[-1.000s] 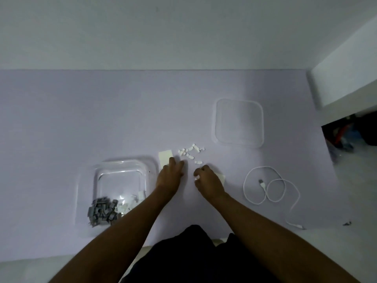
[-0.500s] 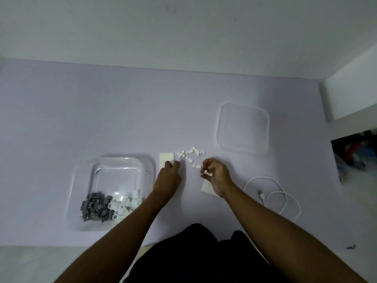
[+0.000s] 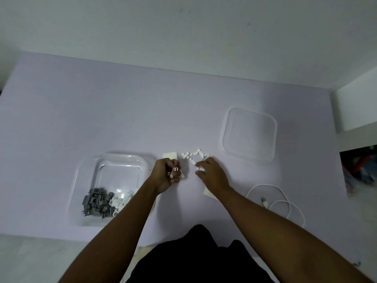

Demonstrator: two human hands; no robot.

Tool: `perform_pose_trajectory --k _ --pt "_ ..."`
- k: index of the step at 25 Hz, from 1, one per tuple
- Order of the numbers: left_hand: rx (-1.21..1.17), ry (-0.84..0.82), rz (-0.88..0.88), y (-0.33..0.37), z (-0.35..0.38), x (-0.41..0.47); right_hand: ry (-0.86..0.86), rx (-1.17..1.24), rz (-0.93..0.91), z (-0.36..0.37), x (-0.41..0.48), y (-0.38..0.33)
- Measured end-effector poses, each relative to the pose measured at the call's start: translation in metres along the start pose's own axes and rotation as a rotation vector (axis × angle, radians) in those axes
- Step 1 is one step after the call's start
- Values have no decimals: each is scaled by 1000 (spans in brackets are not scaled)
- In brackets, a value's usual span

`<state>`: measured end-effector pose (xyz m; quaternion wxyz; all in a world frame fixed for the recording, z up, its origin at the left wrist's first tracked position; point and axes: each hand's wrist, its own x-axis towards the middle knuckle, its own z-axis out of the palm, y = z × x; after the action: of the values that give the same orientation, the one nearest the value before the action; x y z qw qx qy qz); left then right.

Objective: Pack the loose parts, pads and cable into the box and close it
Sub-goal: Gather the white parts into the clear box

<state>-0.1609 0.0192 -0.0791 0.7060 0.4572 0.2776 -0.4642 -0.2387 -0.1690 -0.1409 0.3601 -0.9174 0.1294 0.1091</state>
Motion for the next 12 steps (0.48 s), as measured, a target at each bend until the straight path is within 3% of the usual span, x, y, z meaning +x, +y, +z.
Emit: perform_pose_trajectory --k 3,7,9,12 --pt "156 45 -23 -1 2 3 43 -3 -33 2 1 -1" --pt "538 195 95 0 10 17 63 64 3 0 8 -2" --pt "644 246 176 3 12 25 107 374 227 -8 6 -6" --pt "808 282 263 10 14 34 65 1190 645 -32 0 -10"
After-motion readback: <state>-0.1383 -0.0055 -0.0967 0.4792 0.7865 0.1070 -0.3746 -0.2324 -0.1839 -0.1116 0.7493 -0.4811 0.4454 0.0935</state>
